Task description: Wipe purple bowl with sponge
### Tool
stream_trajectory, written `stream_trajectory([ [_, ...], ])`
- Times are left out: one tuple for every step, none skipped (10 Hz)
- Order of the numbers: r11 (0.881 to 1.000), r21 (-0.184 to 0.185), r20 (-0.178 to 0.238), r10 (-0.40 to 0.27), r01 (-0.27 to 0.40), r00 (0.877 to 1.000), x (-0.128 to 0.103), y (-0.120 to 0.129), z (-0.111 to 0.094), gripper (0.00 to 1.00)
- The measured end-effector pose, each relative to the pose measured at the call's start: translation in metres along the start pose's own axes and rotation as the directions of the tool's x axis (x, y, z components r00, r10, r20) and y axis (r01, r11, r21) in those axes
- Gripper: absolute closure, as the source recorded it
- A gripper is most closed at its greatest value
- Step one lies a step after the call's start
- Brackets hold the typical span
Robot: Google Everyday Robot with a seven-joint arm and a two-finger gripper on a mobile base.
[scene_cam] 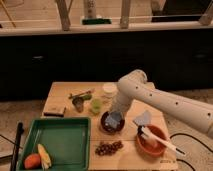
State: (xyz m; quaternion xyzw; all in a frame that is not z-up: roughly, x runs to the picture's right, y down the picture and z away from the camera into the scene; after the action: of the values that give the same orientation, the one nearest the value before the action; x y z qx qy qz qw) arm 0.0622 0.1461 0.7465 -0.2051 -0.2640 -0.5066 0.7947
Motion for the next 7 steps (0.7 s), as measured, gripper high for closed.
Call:
stream_trajectory([
  [1.0, -0.011, 0.003, -0.026, 0.026, 1.0, -0.008, 0.004, 0.001, 1.0],
  [0.999, -0.021, 0.005, -0.035, 0.035, 0.999, -0.011, 0.007, 0.004, 1.0],
  [0.999, -0.041, 0.0, -0.03, 0.03, 1.0, -0.009, 0.013, 0.01, 1.0],
  [0.998, -0.064, -0.005, -0.015, 0.014, 1.0, -0.004, 0.022, 0.013, 1.0],
  [0.997, -0.082, -0.012, -0.003, 0.002, 1.0, 0.002, 0.028, 0.016, 1.0],
  [0.996, -0.094, -0.023, 0.008, -0.01, 1.0, 0.011, 0.027, 0.021, 1.0],
  [0.994, -0.106, -0.033, 0.013, -0.017, 0.999, 0.02, 0.022, 0.024, 1.0],
])
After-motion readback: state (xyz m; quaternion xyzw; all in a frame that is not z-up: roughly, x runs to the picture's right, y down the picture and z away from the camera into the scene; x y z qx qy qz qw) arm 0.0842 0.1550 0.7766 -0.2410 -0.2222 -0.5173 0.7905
